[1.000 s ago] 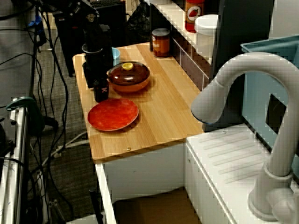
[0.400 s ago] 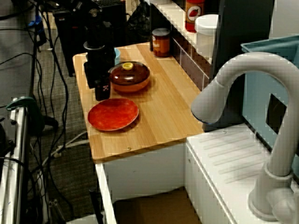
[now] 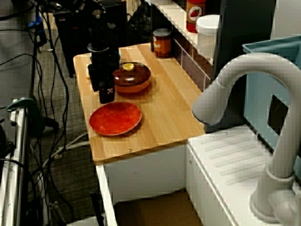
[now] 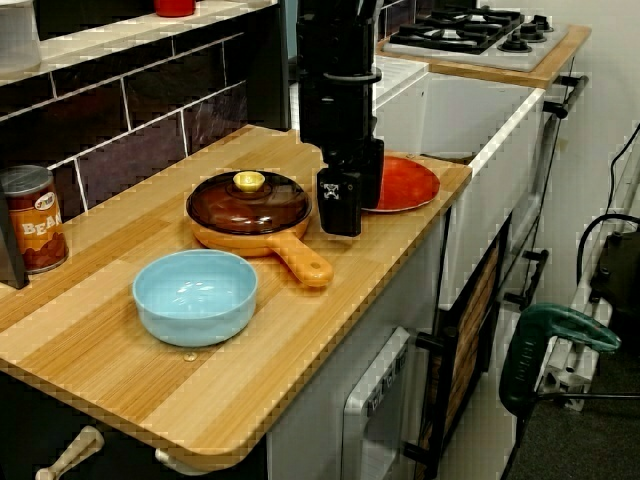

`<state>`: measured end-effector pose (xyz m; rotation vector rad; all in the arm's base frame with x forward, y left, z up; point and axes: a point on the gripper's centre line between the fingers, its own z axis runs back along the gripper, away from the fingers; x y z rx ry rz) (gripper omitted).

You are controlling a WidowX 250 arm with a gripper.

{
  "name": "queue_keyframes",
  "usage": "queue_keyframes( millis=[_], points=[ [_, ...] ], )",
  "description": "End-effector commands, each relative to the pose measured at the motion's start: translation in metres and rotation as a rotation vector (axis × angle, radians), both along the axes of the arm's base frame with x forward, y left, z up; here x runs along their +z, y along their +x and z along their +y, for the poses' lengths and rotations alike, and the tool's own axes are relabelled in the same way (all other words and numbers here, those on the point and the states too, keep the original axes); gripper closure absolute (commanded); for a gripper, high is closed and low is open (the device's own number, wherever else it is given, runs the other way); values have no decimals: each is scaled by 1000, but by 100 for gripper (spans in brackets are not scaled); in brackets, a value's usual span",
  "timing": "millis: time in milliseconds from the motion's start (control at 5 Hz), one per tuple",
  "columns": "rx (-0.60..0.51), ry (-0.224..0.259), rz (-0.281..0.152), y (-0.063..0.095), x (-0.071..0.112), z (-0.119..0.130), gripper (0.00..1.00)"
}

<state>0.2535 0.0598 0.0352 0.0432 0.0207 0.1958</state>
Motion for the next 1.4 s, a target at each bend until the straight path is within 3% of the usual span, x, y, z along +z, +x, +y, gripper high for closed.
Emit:
queue_keyframes(
  millis=[0, 1200],
  points=[
    [-5, -14, -31, 3, 13, 1, 0],
    [-35, -25, -20, 3, 9, -22, 0]
  ],
)
